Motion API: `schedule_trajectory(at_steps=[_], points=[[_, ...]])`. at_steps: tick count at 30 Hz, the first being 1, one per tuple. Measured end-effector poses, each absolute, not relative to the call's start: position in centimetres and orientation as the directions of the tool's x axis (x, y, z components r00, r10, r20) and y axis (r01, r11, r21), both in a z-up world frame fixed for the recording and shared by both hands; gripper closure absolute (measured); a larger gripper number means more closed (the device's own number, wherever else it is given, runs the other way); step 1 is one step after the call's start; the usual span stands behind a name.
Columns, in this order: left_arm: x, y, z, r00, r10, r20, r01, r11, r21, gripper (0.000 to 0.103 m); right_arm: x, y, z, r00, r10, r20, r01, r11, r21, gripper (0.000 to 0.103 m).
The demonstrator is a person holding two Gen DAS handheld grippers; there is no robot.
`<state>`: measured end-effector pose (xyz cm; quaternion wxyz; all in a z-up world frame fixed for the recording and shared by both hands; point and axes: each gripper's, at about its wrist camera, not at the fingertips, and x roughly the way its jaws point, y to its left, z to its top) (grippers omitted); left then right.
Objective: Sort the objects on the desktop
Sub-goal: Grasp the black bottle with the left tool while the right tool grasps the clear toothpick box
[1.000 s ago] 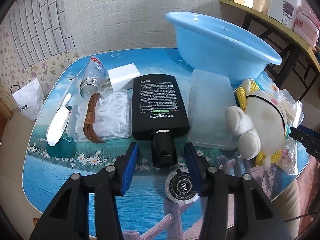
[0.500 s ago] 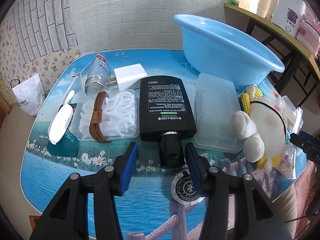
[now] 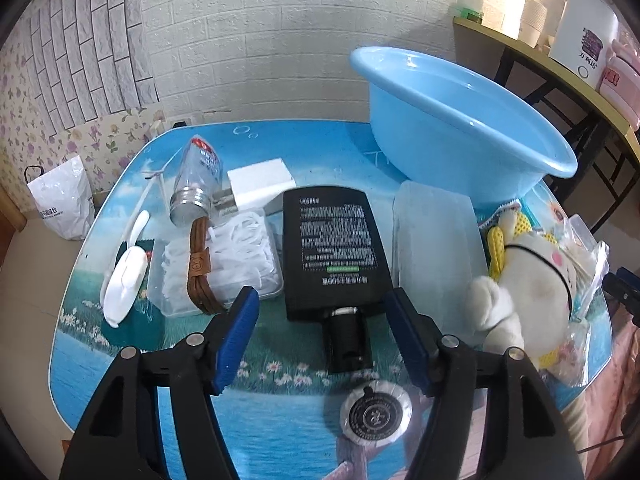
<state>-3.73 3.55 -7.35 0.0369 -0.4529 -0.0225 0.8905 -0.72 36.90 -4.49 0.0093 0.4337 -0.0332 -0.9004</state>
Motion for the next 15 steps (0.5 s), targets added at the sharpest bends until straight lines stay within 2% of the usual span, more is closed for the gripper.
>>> schedule_trajectory(at_steps=[9,15], points=[[-5.1,3.6,-7.6,-0.579,0.071,-0.812,-0.014,-0.997,-0.077,0.031,-1.1,39.5,-5.1,-0.619,-0.039,-0.785,-0.042,-0.996,0.082,0.015],[-6.1,3.4,-7.9,-0.569,0.083,-0.818,0.002,-0.995,-0.103,0.030,-2.2,38.5,-5.2,-0.619,-0.095,-0.780,0.025,-0.995,0.101,0.015]])
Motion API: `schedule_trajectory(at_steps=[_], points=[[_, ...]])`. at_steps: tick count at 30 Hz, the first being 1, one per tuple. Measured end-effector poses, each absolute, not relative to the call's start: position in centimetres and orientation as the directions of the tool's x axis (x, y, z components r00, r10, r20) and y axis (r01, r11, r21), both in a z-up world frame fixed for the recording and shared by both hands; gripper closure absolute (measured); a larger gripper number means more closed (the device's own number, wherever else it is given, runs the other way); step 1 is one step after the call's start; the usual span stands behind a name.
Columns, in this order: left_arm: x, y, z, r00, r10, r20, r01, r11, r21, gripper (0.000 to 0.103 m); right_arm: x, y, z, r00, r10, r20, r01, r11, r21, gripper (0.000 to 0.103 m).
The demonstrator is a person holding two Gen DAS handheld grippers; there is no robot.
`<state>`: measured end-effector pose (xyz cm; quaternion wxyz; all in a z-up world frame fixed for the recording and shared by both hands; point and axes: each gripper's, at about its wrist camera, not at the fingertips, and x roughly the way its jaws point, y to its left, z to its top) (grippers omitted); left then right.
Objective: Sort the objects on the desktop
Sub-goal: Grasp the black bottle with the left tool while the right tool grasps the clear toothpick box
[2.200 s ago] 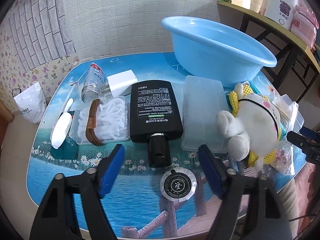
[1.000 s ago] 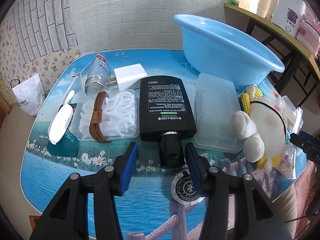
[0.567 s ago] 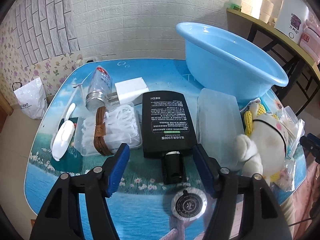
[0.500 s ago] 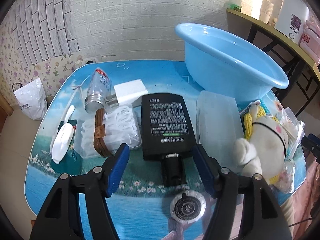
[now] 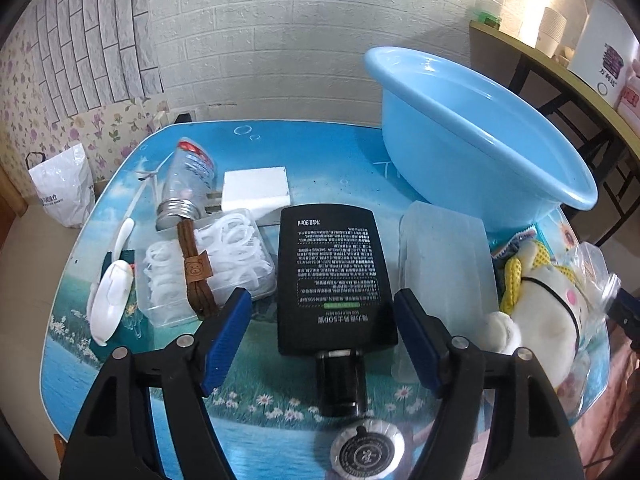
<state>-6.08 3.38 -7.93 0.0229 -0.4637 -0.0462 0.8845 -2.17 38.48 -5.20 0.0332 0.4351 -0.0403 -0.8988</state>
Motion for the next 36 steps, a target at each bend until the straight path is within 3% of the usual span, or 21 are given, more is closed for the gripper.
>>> schedule_trajectory(at_steps=[6,10,11,17,22,25,29,33,36], points=[[-6.7,2.5,-8.5,-0.548,0.142,-0.824,0.004,-0.985,-0.172,0.030,-3.6,36.7,-6.0,-0.590,-0.109,-0.800,0.073,-0.994,0.082,0.015],[-6.7,1.7,-8.5,-0.542,0.217,-0.812,-0.009,-0.968,-0.252,0.048,-4.0,36.7,-6.8,-0.576,-0.121,-0.808,0.056,-0.992,0.109,0.018],[-6.6,1.6,-8.3,-0.550,0.214,-0.807,-0.012,-0.969,-0.249,0.055,-3.9,36.8,-6.8,-0.579,-0.127,-0.805,0.054,-0.992,0.118,0.019],[-6.2,1.0,-7.2,-0.570,0.173,-0.803,-0.027,-0.981,-0.192,0.074,-3.2,36.7,-6.6,-0.580,-0.136,-0.803,0.066,-0.991,0.120,0.026],[-5.4,0.4,-6.8,-0.565,0.163,-0.809,-0.040,-0.985,-0.170,0.074,-2.7,36.5,-6.4,-0.577,-0.127,-0.807,0.064,-0.992,0.110,0.030],[-5.3,0.5,-6.7,-0.566,0.152,-0.810,-0.031,-0.986,-0.163,0.068,-2.4,36.4,-6.4,-0.578,-0.126,-0.806,0.060,-0.992,0.111,0.031],[-5.2,1.4,-7.0,-0.560,0.161,-0.813,-0.026,-0.984,-0.178,0.041,-2.2,36.2,-6.6,-0.574,-0.120,-0.810,0.050,-0.992,0.112,0.031],[-5.6,3.4,-7.7,-0.556,0.082,-0.827,-0.035,-0.997,-0.076,0.029,-2.3,36.0,-6.7,-0.573,-0.105,-0.813,0.051,-0.994,0.092,0.031],[-6.0,3.2,-8.0,-0.569,0.070,-0.820,-0.014,-0.997,-0.076,0.022,-2.6,36.1,-6.7,-0.574,-0.101,-0.813,0.045,-0.995,0.092,0.031]])
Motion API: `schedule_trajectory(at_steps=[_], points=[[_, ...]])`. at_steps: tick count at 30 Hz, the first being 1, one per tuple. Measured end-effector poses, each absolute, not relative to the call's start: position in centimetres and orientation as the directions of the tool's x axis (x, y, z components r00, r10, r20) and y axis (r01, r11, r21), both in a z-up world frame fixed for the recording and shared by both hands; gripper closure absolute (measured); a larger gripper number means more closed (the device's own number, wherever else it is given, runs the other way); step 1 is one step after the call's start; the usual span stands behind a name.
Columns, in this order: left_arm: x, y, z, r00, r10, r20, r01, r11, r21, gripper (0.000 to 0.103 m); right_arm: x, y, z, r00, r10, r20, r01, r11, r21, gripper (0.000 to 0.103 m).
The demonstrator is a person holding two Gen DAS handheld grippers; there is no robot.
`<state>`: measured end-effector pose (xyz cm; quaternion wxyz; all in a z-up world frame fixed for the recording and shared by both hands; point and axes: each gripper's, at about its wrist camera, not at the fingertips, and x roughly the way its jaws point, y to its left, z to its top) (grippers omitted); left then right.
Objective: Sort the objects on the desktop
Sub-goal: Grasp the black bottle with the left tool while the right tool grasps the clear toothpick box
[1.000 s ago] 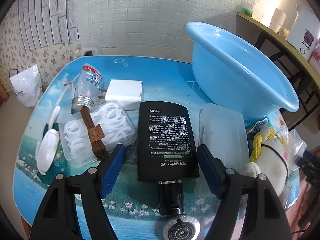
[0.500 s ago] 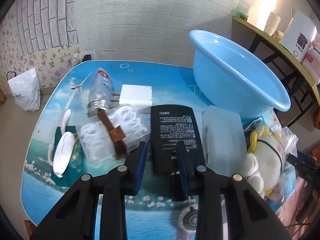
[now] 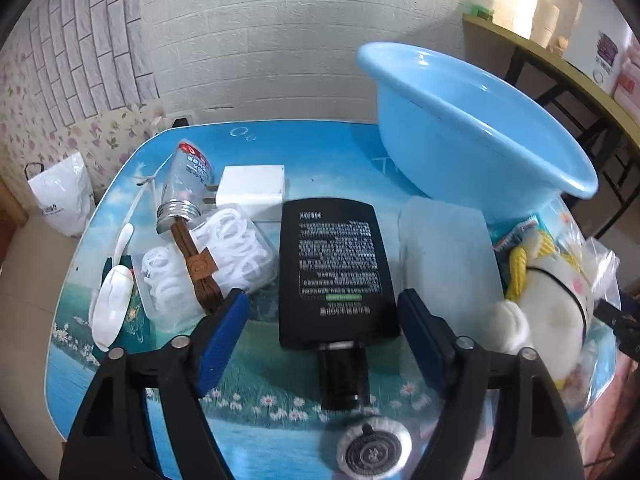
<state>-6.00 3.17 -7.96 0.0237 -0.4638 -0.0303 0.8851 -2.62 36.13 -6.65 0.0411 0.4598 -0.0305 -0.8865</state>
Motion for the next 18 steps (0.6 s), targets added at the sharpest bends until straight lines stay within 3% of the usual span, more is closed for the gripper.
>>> schedule_trajectory(at_steps=[4,9,10,11,12,18], points=[[-6.7,2.0,-8.8,-0.565,0.090,-0.821,0.022,-0.992,-0.123,0.010,-3.2,36.2,-6.8,-0.571,-0.093,-0.816,0.035,-0.995,0.090,0.031],[-7.0,1.7,-9.1,-0.577,0.104,-0.810,-0.003,-0.992,-0.125,0.007,-3.7,35.9,-7.0,-0.570,-0.087,-0.817,0.039,-0.996,0.079,0.031],[-7.0,1.7,-9.1,-0.577,0.109,-0.810,-0.014,-0.992,-0.124,0.015,-3.7,35.8,-7.0,-0.571,-0.093,-0.816,0.044,-0.996,0.082,0.032],[-7.0,1.7,-9.1,-0.573,0.130,-0.809,-0.037,-0.990,-0.133,0.036,-3.7,35.7,-7.1,-0.572,-0.098,-0.814,0.049,-0.995,0.085,0.035],[-6.9,2.1,-8.9,-0.576,0.146,-0.804,-0.065,-0.989,-0.134,0.041,-3.7,35.7,-7.0,-0.574,-0.099,-0.813,0.052,-0.995,0.084,0.035],[-6.9,1.4,-8.6,-0.554,0.144,-0.820,-0.054,-0.989,-0.137,0.041,-3.7,35.7,-7.1,-0.574,-0.098,-0.813,0.053,-0.995,0.083,0.035]])
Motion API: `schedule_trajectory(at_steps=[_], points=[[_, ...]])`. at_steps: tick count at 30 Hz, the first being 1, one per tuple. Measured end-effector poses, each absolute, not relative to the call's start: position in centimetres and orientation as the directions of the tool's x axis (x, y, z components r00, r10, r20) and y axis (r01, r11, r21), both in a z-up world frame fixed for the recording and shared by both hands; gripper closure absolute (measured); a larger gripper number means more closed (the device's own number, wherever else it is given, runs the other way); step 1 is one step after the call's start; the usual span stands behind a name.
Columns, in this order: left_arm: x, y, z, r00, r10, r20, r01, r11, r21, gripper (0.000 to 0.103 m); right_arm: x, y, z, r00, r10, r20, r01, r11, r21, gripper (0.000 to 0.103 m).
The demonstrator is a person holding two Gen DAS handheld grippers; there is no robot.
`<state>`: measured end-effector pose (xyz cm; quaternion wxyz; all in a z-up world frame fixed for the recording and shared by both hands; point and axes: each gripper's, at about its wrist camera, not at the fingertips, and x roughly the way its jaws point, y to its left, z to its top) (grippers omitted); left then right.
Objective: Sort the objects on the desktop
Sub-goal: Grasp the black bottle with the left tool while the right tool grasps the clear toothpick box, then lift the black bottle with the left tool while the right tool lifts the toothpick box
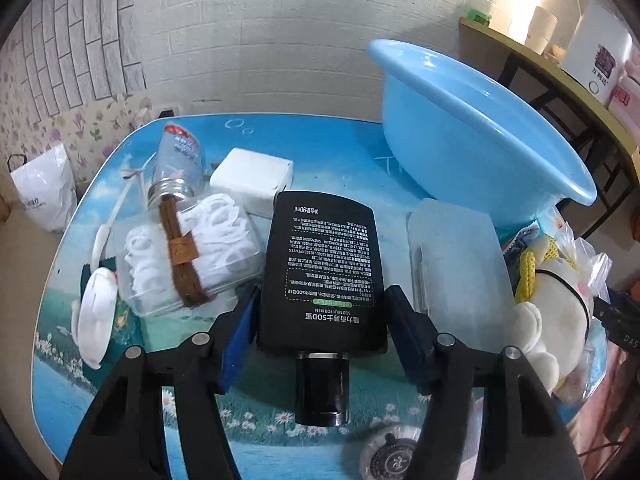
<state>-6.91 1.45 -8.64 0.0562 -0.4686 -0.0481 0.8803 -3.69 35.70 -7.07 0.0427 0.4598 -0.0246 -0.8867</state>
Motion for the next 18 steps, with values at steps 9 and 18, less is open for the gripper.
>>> schedule_trajectory(at_steps=[9,18], points=[[-4.9,1.8,-8.2,-0.542,0.054,-0.839,-0.039,-0.998,-0.039,0.041,-3.1,35.6,-6.7,-0.573,-0.089,-0.815,0.048,-0.996,0.075,0.036],[-4.6,1.8,-8.4,-0.544,0.015,-0.839,-0.015,-1.000,-0.008,0.040,-2.8,35.5,-6.8,-0.567,-0.080,-0.820,0.051,-0.997,0.062,0.038]])
